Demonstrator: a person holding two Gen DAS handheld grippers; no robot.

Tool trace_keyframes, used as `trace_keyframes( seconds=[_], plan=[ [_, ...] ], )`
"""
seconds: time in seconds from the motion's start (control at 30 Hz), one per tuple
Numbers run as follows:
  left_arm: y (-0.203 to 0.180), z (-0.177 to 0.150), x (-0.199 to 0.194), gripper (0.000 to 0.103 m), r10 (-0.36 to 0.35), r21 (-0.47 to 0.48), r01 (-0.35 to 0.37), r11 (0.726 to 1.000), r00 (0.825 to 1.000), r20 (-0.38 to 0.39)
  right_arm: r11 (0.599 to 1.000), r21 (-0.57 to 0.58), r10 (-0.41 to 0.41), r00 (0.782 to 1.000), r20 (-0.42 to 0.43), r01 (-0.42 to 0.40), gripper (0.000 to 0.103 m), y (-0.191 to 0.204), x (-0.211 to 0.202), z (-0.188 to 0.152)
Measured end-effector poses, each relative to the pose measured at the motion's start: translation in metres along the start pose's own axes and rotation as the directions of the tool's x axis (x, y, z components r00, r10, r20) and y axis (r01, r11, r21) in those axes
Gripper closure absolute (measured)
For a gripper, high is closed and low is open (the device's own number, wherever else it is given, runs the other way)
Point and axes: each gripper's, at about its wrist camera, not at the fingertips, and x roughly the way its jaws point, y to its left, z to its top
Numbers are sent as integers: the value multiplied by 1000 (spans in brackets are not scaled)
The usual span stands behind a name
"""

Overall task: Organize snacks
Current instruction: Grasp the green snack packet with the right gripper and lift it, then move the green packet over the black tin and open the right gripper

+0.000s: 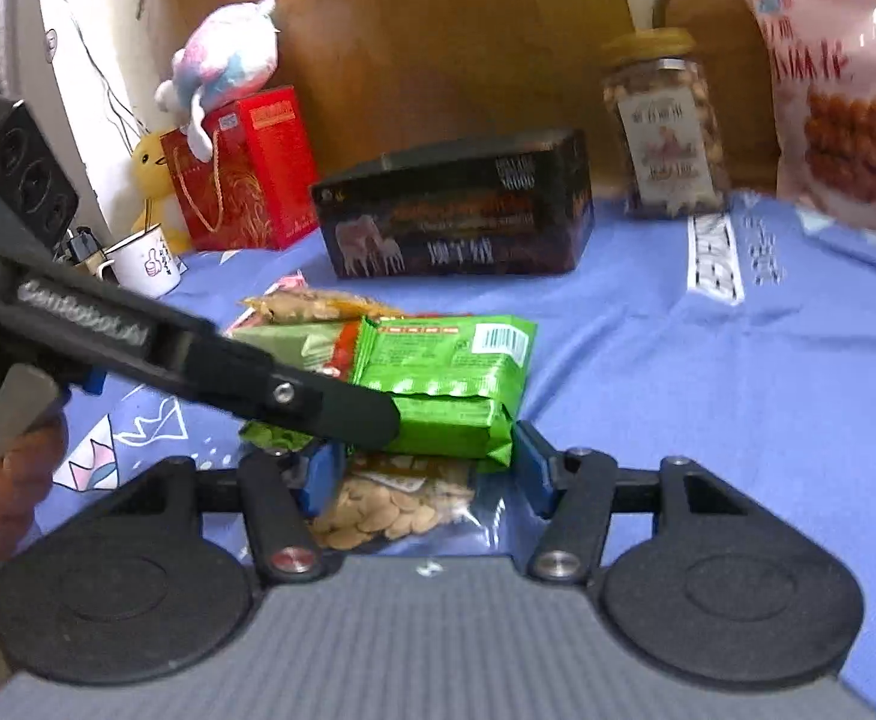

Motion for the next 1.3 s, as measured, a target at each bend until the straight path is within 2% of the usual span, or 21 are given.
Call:
trace_keyframes(
  seconds=[0.2, 0.37, 0.5, 0.6, 0.67, 0.7, 0.73, 0.77, 0.8, 0.87, 0.93, 1.03, 1.1, 1.17, 1.2, 1.23, 1.3],
  plan=[
    [-12, 10, -23, 75, 12, 61, -17, 998, 997, 80, 994, -94, -50, 995, 90, 58, 42, 22, -15, 6],
    [-6, 43, -42, 74, 23, 72, -35, 997, 985, 170, 991, -120, -40, 988, 150, 58, 42, 27, -7, 39],
    [14, 84, -48, 74, 68, 49, -82, 995, 970, 233, 987, -158, -6, 985, 170, 33, 42, 27, 25, 77],
    [35, 115, -42, 74, 112, 9, -118, 993, 961, 253, 991, -134, 17, 988, 152, 4, 41, 21, 61, 107],
    [49, 135, -34, 74, 145, -23, -144, 989, 955, 260, 992, -123, 19, 990, 141, -2, 38, 20, 85, 123],
    [53, 141, -30, 70, 169, -34, -166, 986, 948, 270, 993, -122, 11, 991, 132, 5, 33, 20, 98, 129],
    [57, 146, -25, 69, 197, -37, -195, 980, 942, 272, 993, -121, -2, 992, 126, 17, 28, 21, 108, 133],
    [61, 149, -22, 69, 231, -43, -228, 973, 936, 267, 992, -122, -21, 993, 118, 35, 28, 23, 116, 135],
    [65, 149, -23, 69, 245, -52, -240, 969, 933, 263, 991, -125, -31, 993, 112, 46, 28, 25, 120, 135],
    [70, 139, -34, 69, 186, -51, -179, 983, 942, 281, 993, -104, -41, 992, 116, 54, 28, 24, 113, 131],
    [74, 123, -46, 67, 159, -52, -150, 987, 944, 289, 998, -67, 5, 993, 122, 4, 28, 20, 95, 121],
    [79, 99, -52, 67, 139, -54, -130, 990, 960, 244, 997, 2, 74, 995, 64, -75, 30, 15, 74, 97],
    [81, 87, -49, 67, 138, -46, -131, 990, 971, 195, 994, 32, 100, 995, 27, -101, 36, 14, 66, 80],
    [82, 81, -44, 67, 147, -36, -143, 989, 977, 157, 993, 13, 113, 994, -4, -113, 41, 20, 61, 66],
    [84, 77, -43, 64, 157, -33, -154, 988, 977, 145, 994, -13, 108, 994, -17, -109, 44, 25, 61, 61],
    [85, 74, -39, 56, 181, -37, -178, 983, 975, 131, 994, -36, 101, 994, -32, -102, 45, 30, 62, 56],
    [90, 68, -31, 53, 203, -57, -198, 978, 974, 99, 994, -47, 92, 994, -65, -95, 49, 39, 68, 50]
  ],
)
